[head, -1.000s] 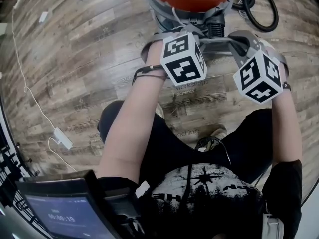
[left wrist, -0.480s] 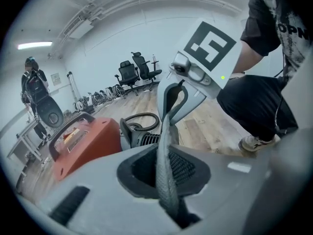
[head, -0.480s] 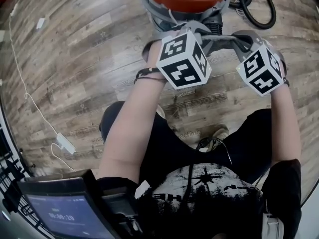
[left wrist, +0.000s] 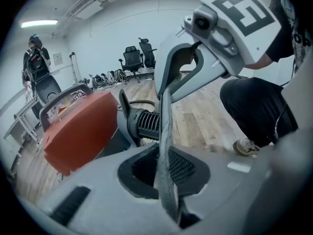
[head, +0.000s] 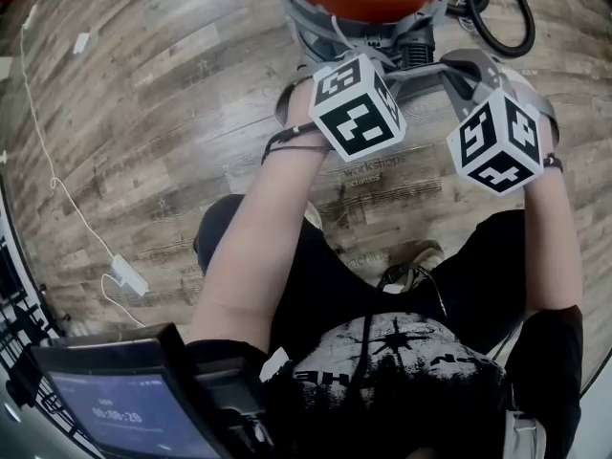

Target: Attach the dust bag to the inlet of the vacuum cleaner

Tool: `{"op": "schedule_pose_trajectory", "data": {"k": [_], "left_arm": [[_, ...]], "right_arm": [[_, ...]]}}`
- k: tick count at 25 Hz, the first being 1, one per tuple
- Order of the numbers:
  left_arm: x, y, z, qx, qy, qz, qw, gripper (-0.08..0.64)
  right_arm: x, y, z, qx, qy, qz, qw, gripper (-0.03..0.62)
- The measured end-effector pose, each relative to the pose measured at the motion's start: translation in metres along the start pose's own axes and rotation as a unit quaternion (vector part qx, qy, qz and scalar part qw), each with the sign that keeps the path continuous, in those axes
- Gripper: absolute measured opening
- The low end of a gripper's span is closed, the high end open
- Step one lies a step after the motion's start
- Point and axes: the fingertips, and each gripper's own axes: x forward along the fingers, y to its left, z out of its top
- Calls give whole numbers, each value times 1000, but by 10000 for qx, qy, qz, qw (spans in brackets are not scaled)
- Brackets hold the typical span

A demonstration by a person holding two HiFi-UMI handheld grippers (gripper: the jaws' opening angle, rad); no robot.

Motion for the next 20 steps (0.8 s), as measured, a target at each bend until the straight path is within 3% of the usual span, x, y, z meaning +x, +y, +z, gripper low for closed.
{"op": "schedule_pose_trajectory", "data": {"k": [2,11,14,20], "left_arm": [[0,-1,2,137,-11,42,9999,29],[-16,9,43,440,-688,291,9962,43],[-14,7,43,414,-701,222,9964,43],[-9,7,20,-17,-422,31,9991,35]], "right_arm": [[0,2,-3,64,-41,49,10000,28],[18,4,-39,1135,-20,183,9934,25],[18,4,-41,1144,-13,132,9933,25],[7,-4,-19,845,-163,-15,9963,25]]}}
